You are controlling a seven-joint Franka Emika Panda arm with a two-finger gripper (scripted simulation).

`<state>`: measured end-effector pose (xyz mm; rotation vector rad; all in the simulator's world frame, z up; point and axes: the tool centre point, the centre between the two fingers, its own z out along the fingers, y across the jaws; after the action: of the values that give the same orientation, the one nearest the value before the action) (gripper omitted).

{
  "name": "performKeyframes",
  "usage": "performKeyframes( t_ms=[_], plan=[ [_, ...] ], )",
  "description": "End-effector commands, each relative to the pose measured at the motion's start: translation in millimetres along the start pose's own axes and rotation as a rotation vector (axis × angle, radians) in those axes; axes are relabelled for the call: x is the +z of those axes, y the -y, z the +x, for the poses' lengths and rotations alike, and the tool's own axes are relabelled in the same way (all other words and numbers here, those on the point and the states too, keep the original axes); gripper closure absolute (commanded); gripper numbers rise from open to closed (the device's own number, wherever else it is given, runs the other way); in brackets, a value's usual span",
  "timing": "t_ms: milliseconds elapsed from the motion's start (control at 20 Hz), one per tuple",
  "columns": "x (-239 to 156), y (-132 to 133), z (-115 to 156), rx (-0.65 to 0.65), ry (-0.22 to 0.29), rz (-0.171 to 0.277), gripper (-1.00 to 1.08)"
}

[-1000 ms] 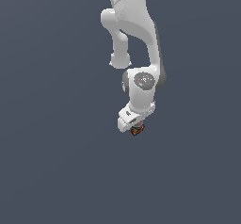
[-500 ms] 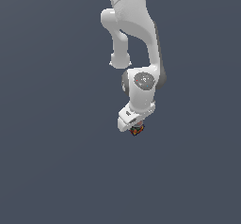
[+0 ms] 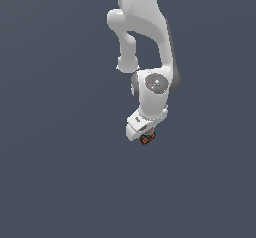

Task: Pick up the object and move it to a goal position.

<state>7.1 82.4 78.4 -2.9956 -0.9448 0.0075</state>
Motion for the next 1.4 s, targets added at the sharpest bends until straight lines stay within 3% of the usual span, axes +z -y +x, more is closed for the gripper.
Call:
performKeyframes(
  t_ms=[0, 800, 1350],
  plan=[
    [-14.4, -1.8, 8.1, 0.000, -0.004, -0.002, 1.08],
    [-128.4, -14.7, 73.7, -0.001, -0.005, -0.001, 1.08],
    [-186.2, -22.5, 109.0, -0.001, -0.005, -0.001, 1.08]
  ],
)
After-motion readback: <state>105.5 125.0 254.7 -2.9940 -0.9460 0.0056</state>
